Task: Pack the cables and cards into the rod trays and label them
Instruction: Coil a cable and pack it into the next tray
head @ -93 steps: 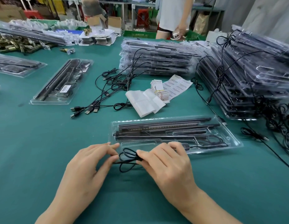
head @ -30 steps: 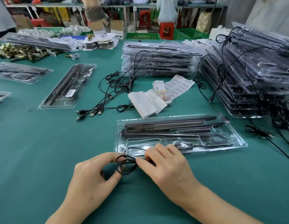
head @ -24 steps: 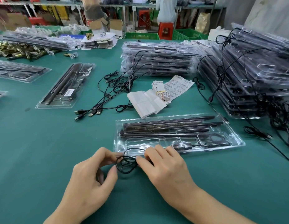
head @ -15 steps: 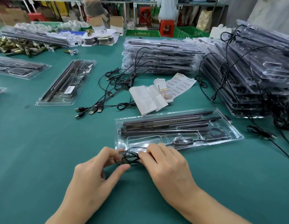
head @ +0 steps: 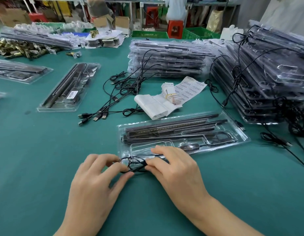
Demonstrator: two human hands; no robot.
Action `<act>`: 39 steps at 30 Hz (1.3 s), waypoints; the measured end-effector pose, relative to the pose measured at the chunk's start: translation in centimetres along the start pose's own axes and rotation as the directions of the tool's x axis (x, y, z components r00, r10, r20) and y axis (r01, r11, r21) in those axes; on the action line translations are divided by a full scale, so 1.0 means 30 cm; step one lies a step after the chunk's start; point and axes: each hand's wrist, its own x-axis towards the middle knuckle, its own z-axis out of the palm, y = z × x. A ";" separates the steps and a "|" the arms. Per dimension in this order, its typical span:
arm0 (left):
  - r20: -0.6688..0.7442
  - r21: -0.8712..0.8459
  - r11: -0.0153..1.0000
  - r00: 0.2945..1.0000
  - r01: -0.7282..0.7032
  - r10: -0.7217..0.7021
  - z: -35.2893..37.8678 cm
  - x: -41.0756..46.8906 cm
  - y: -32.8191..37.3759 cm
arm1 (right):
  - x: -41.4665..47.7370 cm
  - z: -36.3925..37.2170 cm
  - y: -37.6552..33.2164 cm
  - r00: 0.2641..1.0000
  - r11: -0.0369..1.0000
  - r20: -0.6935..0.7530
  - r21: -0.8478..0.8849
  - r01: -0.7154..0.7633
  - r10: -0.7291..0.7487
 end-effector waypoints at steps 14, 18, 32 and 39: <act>0.179 -0.043 0.991 0.975 -0.125 0.130 0.001 0.056 -0.014 | 0.025 -0.014 0.012 0.994 0.998 0.104 0.038 -0.051 0.047; 0.277 -0.053 0.990 0.950 -0.133 0.143 -0.026 0.097 -0.011 | 0.056 -0.028 0.032 0.980 0.997 0.198 0.072 -0.028 0.013; 0.210 0.030 0.953 0.934 -0.303 0.290 0.015 0.123 -0.014 | 0.029 -0.057 0.132 0.923 0.960 0.381 0.275 -0.050 -0.061; 0.177 0.054 0.952 0.941 -0.302 0.289 0.035 0.116 -0.007 | 0.016 -0.030 0.143 0.957 0.970 0.272 0.243 0.033 -0.100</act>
